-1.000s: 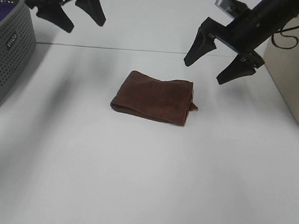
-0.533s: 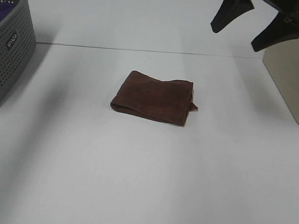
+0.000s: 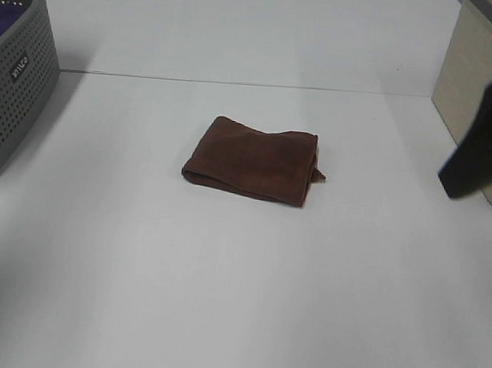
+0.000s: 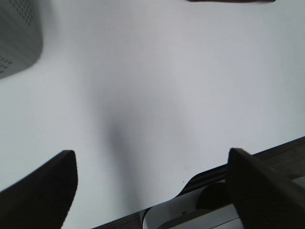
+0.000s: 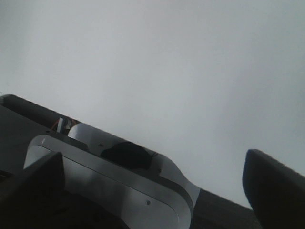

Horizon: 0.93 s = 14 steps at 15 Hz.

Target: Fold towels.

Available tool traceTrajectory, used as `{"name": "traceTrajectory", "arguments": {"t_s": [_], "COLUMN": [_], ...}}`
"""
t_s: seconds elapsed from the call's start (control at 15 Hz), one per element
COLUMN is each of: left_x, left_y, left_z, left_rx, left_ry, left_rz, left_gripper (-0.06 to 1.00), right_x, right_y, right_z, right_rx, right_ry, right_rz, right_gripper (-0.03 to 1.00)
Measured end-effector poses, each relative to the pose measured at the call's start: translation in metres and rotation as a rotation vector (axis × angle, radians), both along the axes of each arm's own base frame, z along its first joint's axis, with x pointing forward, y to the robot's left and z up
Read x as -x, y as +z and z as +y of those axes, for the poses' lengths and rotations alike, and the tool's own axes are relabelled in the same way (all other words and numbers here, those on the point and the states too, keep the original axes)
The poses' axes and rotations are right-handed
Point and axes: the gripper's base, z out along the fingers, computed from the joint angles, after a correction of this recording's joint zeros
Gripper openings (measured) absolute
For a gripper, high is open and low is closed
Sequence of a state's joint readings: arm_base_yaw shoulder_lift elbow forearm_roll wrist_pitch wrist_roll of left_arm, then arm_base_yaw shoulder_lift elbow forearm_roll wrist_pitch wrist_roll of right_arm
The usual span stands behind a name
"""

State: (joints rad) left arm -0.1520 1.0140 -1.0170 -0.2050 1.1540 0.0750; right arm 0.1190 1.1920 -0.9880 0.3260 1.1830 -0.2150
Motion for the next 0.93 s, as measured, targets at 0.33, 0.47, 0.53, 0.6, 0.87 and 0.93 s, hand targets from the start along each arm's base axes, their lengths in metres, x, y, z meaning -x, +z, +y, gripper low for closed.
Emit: {"name": "traceTrajectory", "arguments": {"t_s": [0.33,0.47,0.53,0.6,0.87,0.93], "left_x": [0.081,0.107,0.11,0.11,0.11,0.11], "left_y": [-0.039,-0.058,-0.065,-0.074,-0.081,-0.081], "left_z": [0.015,0.019,0.019,0.02,0.018,0.017], "left_rx": [-0.02,-0.032,-0.046,-0.061,-0.062,-0.059], "left_ry": [-0.012,-0.04,-0.06,-0.08,-0.115,-0.122], "left_rz": [-0.126,-0.193,-0.206,-0.2,-0.184,-0.184], "left_gripper": [0.8,0.8,0.8,0.8,0.8,0.8], "right_x": [0.084,0.115,0.124,0.131,0.149,0.151], "right_y": [-0.034,-0.041,-0.042,-0.041,-0.038,-0.038], "right_z": [-0.012,-0.019,-0.022,-0.025,-0.028,-0.029], "right_rx": [0.01,0.021,0.04,0.062,0.072,0.07], "right_ry": [-0.023,-0.037,-0.035,-0.029,-0.015,-0.014], "right_rz": [-0.107,-0.266,-0.318,-0.364,-0.439,-0.449], "right_gripper": [0.95,0.95,0.95,0.95,0.95,0.95]}}
